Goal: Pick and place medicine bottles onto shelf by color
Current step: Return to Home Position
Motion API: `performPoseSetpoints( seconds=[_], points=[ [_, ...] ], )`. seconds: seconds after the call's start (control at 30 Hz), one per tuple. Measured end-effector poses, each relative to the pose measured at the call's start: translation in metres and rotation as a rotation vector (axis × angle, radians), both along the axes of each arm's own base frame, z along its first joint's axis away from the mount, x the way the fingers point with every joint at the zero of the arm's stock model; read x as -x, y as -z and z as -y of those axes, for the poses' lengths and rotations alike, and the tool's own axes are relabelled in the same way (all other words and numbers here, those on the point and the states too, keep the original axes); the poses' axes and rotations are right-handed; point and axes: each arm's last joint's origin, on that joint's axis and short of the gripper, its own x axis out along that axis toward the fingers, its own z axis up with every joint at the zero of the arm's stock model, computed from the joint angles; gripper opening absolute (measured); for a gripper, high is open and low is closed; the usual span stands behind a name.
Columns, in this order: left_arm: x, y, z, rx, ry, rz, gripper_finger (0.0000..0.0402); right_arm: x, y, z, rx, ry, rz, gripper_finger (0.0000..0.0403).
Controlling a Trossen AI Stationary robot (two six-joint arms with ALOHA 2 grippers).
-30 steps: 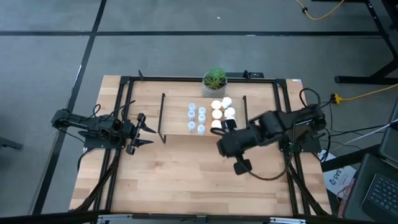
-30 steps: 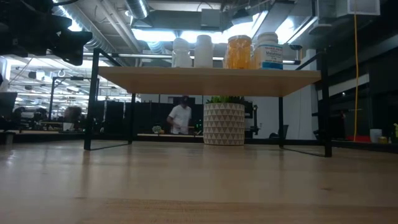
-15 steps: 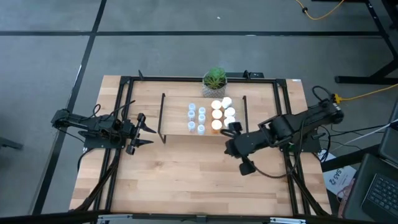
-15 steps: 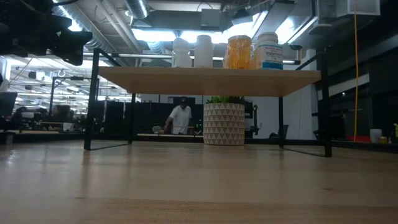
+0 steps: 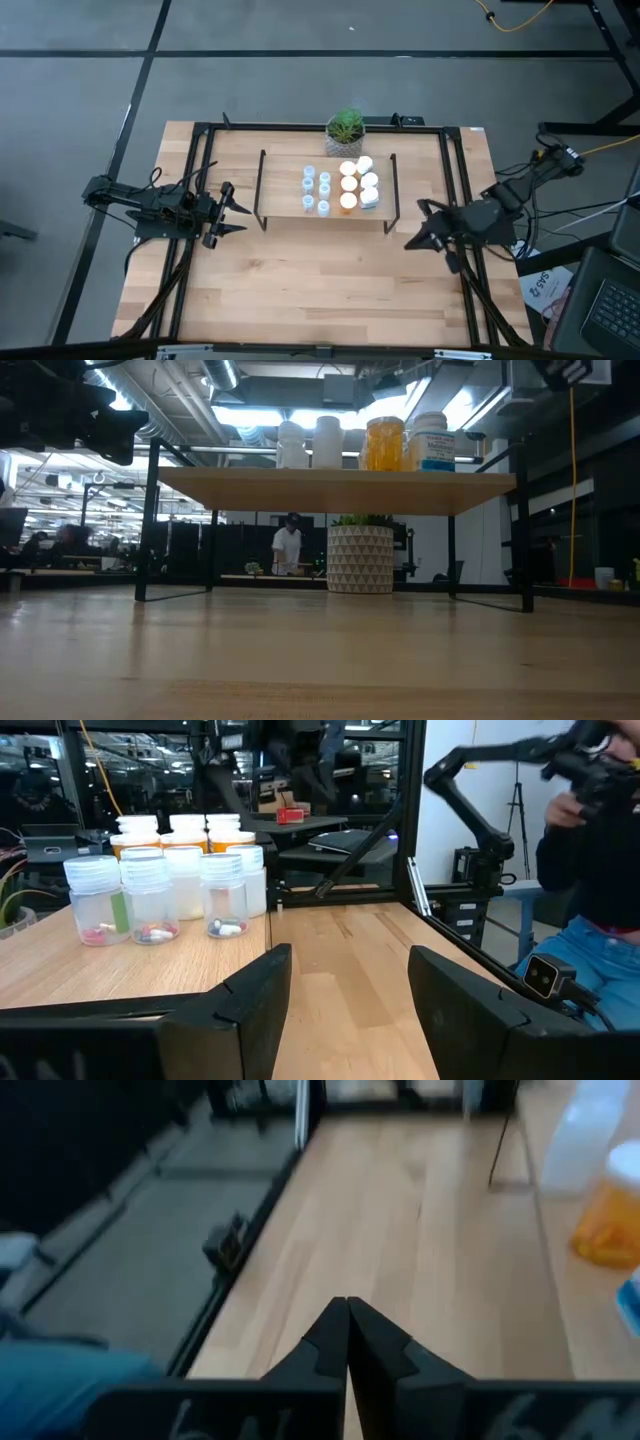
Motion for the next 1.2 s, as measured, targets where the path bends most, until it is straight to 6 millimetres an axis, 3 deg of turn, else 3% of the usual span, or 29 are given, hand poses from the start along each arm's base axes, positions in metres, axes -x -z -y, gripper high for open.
performPoseSetpoints(
  seconds=[0.27,0.47,0.6,0.73,1.2],
  points=[
    [0.0,0.0,0.0,0.0,0.0,0.0,0.0196,0.027,0.058,0.022,0.1,0.082,0.391,0.0008],
    [0.0,0.0,0.0,0.0,0.0,0.0,0.0196,0.035,0.098,0.027,-0.019,0.105,0.513,0.0009],
    [0.0,0.0,0.0,0.0,0.0,0.0,0.0196,0.038,0.123,0.027,-0.326,0.119,0.419,0.0009],
    [0.0,0.0,0.0,0.0,0.0,0.0,0.0196,0.039,0.126,0.027,-0.471,0.081,0.33,0.0009],
    [0.0,0.0,0.0,0.0,0.0,0.0,0.0196,0.031,0.125,0.049,-0.43,0.212,0.387,0.0009]
  ],
)
